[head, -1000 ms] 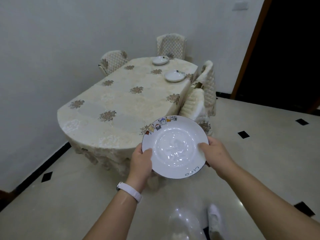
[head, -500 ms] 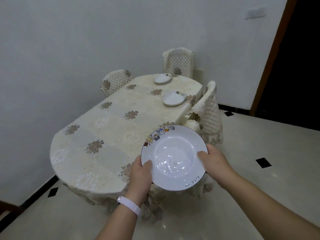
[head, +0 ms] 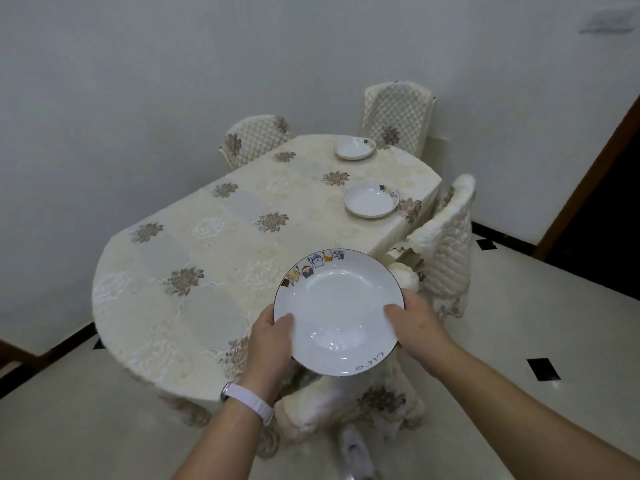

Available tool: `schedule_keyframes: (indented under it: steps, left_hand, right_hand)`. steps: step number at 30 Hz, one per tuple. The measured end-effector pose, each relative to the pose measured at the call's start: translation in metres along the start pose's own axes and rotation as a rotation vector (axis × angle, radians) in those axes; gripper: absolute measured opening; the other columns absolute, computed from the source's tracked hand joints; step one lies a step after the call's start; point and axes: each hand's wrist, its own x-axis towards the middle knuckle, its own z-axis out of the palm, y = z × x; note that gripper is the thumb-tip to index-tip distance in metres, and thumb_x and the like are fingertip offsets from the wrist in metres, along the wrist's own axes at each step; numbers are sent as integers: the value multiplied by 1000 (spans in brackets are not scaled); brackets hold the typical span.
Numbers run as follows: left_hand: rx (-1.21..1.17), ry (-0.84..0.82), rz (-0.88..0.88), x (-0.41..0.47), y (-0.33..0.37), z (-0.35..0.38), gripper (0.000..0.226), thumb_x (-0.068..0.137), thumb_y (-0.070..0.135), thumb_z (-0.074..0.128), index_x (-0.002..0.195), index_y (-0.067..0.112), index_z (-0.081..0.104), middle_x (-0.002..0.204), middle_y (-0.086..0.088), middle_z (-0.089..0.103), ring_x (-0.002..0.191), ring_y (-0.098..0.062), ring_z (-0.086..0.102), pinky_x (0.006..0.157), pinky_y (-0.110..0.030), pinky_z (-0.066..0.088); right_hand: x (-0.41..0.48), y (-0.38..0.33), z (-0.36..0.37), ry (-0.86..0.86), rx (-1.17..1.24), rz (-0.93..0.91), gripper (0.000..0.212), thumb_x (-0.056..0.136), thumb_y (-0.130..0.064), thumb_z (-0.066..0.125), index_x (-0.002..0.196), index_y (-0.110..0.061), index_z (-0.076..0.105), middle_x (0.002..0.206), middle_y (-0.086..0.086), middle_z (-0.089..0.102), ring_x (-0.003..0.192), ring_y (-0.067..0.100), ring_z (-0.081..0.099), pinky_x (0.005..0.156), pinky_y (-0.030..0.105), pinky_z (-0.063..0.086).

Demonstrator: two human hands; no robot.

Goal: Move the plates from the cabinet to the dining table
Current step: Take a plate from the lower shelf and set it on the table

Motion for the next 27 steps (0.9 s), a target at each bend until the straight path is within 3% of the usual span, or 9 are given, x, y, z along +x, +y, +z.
schedule_keyframes:
  steps: [5, 9, 13, 16, 18, 21, 27]
  left_hand:
    - [-20, 3, -34, 66, -5, 17, 30, 92, 2, 45, 100, 21, 68, 93, -1, 75, 83, -22, 71, 69, -37, 59]
    - [-17, 29, -61, 120, -1, 23, 31, 93, 6, 47, 106, 23, 68, 96, 0, 74, 87, -23, 70, 73, -42, 60]
    - [0, 71, -40, 168, 3, 24, 27, 94, 10, 49, 102, 27, 68, 96, 1, 74, 90, -26, 69, 77, -46, 59]
    - [26, 136, -25, 199, 7, 21, 25, 93, 11, 51, 92, 29, 69, 90, 0, 73, 87, -29, 67, 74, -47, 56]
    - [44, 171, -20, 209, 8, 17, 27, 94, 12, 51, 89, 31, 68, 88, -1, 72, 84, -29, 67, 73, -48, 56]
    - [43, 220, -24, 218, 4, 4, 29, 94, 14, 51, 90, 37, 68, 89, 1, 72, 84, -27, 67, 73, -48, 57]
    - [60, 347, -77, 236, -25, -23, 29, 96, 14, 50, 95, 37, 67, 91, 5, 72, 84, -22, 67, 73, -43, 59]
  right_hand:
    - [67, -11, 2, -5, -106, 21, 31, 84, -10, 43, 94, -27, 67, 88, -3, 71, 84, 23, 66, 71, 36, 53]
    - [121, -26, 10, -26, -184, 38, 32, 74, -26, 42, 96, -32, 65, 90, -5, 71, 85, 22, 66, 76, 45, 58]
    - [169, -44, 25, -38, -198, 11, 25, 81, -22, 46, 95, -26, 67, 90, -1, 71, 85, 24, 67, 76, 47, 58]
    - [200, -49, 39, -32, -185, 5, 17, 87, -18, 49, 92, -20, 65, 87, 5, 70, 83, 29, 66, 68, 39, 55]
    - [213, -50, 50, -46, -189, 8, 17, 87, -20, 49, 93, -23, 64, 86, 2, 71, 81, 25, 67, 69, 40, 56]
    - [229, -49, 70, -102, -196, 0, 16, 88, -18, 49, 95, -23, 63, 88, 1, 69, 83, 22, 66, 70, 43, 56]
    - [260, -34, 119, -217, -271, -45, 10, 90, -17, 53, 92, -23, 60, 85, -2, 66, 80, 18, 63, 60, 29, 48]
